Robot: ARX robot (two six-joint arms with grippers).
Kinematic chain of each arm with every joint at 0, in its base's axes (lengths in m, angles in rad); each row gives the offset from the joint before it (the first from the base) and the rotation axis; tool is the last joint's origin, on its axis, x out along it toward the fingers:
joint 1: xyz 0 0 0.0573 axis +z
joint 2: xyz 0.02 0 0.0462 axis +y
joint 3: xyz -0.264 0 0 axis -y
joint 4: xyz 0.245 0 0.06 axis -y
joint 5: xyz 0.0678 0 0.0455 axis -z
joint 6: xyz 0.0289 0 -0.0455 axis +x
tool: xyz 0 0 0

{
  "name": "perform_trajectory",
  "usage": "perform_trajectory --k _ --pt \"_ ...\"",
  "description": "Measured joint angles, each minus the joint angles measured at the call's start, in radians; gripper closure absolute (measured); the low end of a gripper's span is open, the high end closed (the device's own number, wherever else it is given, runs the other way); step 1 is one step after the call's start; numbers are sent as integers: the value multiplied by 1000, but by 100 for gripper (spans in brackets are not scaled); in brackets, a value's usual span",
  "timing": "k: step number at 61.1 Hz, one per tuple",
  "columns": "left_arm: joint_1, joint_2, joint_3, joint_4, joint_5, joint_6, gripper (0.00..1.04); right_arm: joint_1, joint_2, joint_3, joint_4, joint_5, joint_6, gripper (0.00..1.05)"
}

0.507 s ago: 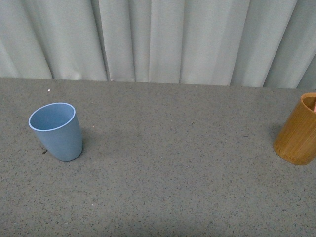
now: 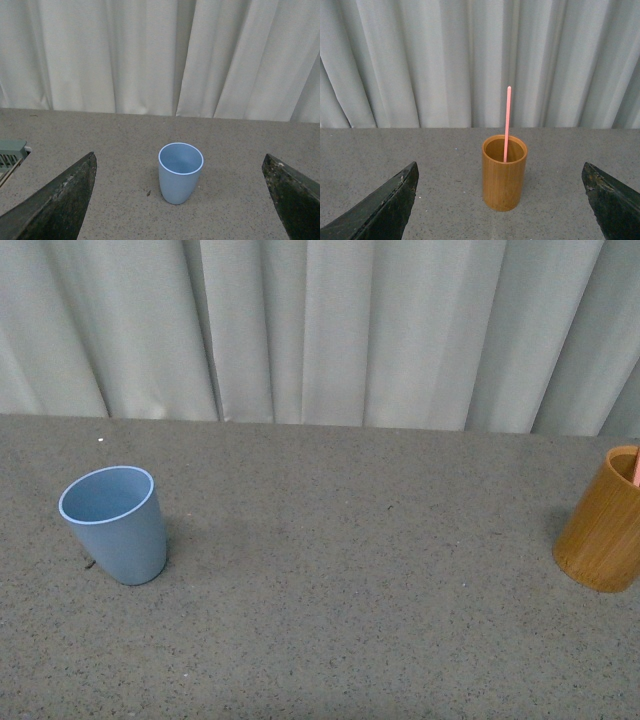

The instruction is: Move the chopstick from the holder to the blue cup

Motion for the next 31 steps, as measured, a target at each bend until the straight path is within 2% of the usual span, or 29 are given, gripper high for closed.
perform_trajectory --k 31 --pt "0 0 0 0 0 0 7 0 0 0 0 0 0 9"
